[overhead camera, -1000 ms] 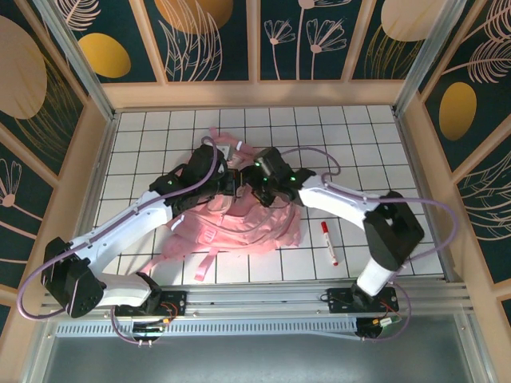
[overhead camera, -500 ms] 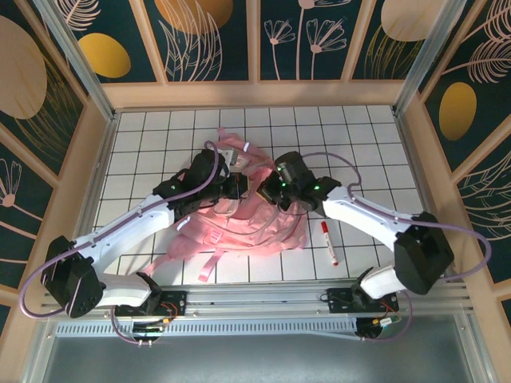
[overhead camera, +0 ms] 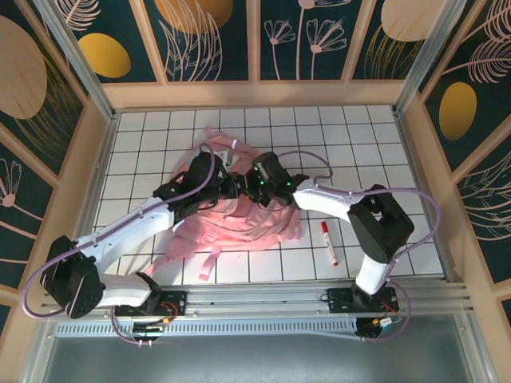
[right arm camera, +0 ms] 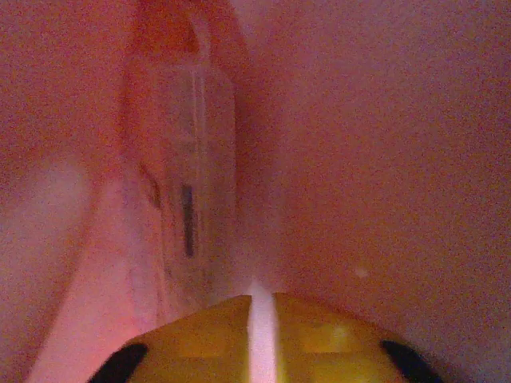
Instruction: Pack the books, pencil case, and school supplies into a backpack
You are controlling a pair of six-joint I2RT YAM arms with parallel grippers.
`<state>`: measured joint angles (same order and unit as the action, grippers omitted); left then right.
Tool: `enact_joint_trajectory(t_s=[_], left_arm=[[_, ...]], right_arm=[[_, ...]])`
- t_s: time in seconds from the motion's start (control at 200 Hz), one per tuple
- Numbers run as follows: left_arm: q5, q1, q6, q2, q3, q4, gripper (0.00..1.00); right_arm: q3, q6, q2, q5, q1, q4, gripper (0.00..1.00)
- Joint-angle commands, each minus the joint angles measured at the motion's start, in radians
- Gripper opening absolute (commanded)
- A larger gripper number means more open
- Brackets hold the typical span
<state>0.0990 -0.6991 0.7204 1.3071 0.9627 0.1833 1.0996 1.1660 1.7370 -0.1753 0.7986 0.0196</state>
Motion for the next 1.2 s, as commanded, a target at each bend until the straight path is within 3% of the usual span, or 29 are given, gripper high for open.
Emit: enact_joint_trajectory(t_s=[0.0, 0.14, 0.255, 0.315, 0.41, 0.505, 0.611, 0.741, 0.921, 1.091, 1.196], left_arm=[[-0.035, -0.011, 0.038, -0.040, 0.036, -0.143, 0.00], [-0.103, -0.010, 0.004, -0.026, 0.038, -0.142, 0.00], [-0.170, -0.009, -0.009, -0.024, 0.016, -0.150, 0.00], [-0.174, -0.009, -0.025, -0.019, 0.016, -0.147, 0.00], [-0.174, -0.009, -0.046, -0.018, 0.016, -0.130, 0.00], [-0.179, -0.009, -0.050, -0.031, -0.010, -0.137, 0.00], [-0.169, -0.010, -0.075, -0.021, 0.003, -0.117, 0.00], [-0.163, -0.009, -0.084, -0.010, 0.005, -0.120, 0.00], [-0.149, -0.009, -0.098, 0.008, 0.039, -0.114, 0.00], [-0.148, -0.010, -0.092, -0.001, 0.019, -0.132, 0.00], [-0.149, -0.009, -0.085, -0.010, 0.016, -0.128, 0.00]], right_arm=[[-0.035, -0.056, -0.128, 0.063, 0.002, 0.121, 0.21], [-0.080, -0.129, -0.326, 0.187, -0.018, 0.383, 0.41], [-0.169, -0.158, -0.503, 0.232, -0.077, 0.537, 0.49], [-0.227, -0.162, -0.591, 0.314, -0.127, 0.659, 0.54], [-0.368, -0.172, -0.697, 0.458, -0.240, 0.799, 0.75], [-0.471, -0.161, -0.745, 0.407, -0.298, 0.819, 0.82], [-0.547, -0.091, -0.753, 0.376, -0.257, 0.810, 0.82], [-0.607, -0.128, -0.701, 0.326, -0.227, 0.716, 0.79], [-0.610, -0.124, -0.612, 0.360, -0.194, 0.670, 0.73], [-0.656, -0.149, -0.607, 0.334, -0.212, 0.565, 0.44], [-0.655, -0.169, -0.607, 0.345, -0.215, 0.538, 0.35]])
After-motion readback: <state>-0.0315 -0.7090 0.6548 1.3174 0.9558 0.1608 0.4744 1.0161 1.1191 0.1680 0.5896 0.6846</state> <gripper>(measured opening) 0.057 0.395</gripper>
